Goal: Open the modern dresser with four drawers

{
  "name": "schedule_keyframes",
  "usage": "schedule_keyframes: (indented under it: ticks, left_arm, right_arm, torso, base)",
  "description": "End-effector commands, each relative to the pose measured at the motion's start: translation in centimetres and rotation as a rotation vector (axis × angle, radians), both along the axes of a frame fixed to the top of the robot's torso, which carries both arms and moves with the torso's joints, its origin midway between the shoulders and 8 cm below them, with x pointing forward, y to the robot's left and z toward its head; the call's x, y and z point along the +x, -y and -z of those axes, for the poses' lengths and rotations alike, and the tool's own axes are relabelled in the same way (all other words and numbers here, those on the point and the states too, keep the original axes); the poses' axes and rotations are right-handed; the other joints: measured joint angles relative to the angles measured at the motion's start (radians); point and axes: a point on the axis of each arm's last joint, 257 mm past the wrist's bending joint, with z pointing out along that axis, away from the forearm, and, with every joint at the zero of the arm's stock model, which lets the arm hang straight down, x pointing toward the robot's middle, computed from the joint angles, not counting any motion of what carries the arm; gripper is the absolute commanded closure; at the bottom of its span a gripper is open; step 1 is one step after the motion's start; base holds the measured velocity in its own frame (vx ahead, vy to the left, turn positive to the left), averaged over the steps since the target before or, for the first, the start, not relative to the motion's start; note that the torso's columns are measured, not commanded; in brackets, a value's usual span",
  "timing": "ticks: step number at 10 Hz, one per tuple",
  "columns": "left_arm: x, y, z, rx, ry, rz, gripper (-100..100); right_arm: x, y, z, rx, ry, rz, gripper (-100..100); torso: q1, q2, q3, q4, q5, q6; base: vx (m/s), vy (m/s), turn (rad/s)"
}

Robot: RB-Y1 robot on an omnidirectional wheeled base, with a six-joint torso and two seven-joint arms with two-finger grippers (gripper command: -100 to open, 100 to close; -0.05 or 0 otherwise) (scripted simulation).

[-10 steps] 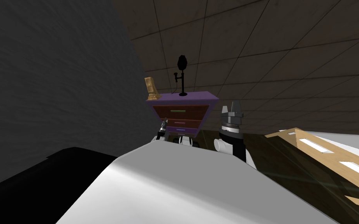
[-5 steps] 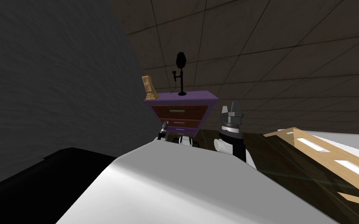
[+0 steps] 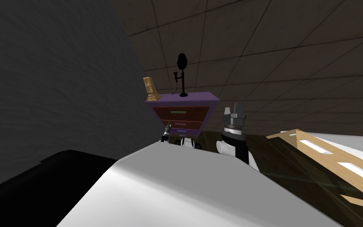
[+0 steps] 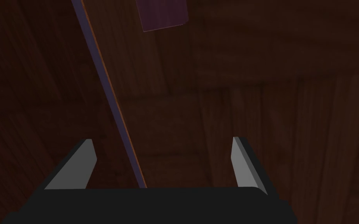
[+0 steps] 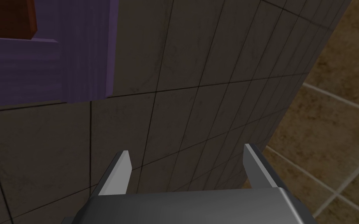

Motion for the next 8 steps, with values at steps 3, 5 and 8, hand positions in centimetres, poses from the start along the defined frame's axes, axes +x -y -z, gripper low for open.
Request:
schedule_keyframes:
  ticks: [3, 5, 8]
  left_arm:
    - [-0.6, 3.3, 3.1, -0.086, -0.041, -0.011, -100]
    - [-0.7, 5.5, 3.8, -0.138, -0.050, -0.016, -100]
    - [-0.8, 6.6, 4.1, -0.164, -0.051, -0.018, -100]
  right_arm:
    - [0.0, 0.0, 0.0, 0.000, 0.000, 0.000, 0]
    - [0.0, 0.0, 0.0, 0.000, 0.000, 0.000, 0]
    - [0.0, 0.0, 0.0, 0.000, 0.000, 0.000, 0]
  torso:
    - [0.000, 0.000, 0.000, 0.000, 0.000, 0.000]
    - [0.000, 0.000, 0.000, 0.000, 0.000, 0.000]
    - [0.000, 0.000, 0.000, 0.000, 0.000, 0.000]
  base:
    - [-0.008, -0.022, 0.005]
    - [-0.006, -0.018, 0.002]
    - [-0.002, -0.006, 0.001]
